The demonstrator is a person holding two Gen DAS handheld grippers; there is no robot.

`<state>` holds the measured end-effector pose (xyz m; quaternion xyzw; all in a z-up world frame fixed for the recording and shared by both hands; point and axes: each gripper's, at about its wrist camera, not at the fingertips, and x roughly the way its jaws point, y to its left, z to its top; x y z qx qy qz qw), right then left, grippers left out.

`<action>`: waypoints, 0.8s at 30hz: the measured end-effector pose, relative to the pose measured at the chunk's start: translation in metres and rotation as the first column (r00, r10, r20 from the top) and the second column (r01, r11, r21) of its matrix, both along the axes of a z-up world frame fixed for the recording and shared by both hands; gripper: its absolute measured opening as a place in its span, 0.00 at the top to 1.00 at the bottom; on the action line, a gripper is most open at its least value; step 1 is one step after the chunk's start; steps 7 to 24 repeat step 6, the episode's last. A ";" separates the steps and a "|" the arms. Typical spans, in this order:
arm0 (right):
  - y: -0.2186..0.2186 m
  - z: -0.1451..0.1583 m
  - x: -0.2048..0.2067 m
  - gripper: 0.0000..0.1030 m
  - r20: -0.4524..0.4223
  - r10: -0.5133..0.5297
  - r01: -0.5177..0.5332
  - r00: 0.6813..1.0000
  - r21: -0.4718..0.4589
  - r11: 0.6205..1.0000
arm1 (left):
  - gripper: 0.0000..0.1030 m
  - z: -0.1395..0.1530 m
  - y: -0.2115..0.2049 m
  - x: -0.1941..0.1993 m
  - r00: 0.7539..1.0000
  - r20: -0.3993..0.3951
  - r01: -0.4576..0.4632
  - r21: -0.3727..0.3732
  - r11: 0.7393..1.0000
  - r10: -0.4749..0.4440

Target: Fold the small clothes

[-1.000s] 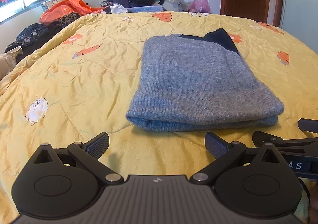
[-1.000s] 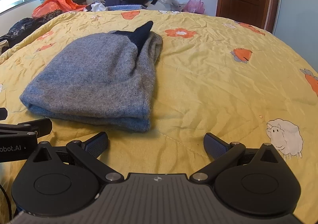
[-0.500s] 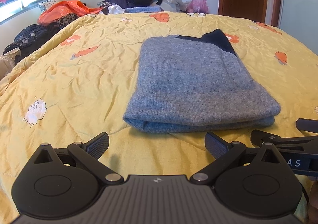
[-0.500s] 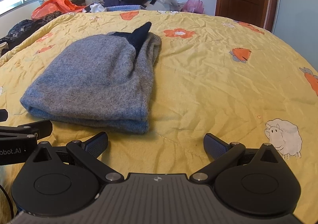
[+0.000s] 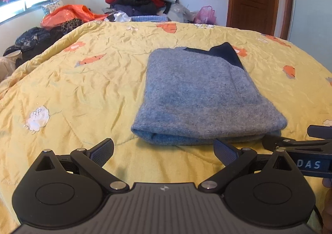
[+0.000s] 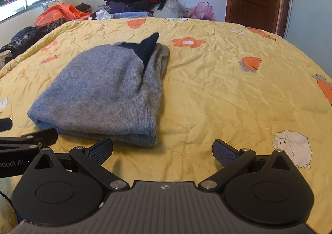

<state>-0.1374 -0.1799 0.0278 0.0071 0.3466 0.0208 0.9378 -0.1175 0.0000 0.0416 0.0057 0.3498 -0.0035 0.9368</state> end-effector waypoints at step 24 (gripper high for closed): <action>-0.003 0.010 0.001 0.00 0.010 0.015 -0.016 1.000 0.045 0.999 | 0.00 -0.004 0.021 0.013 0.999 -0.040 -0.029 0.017 0.999 0.029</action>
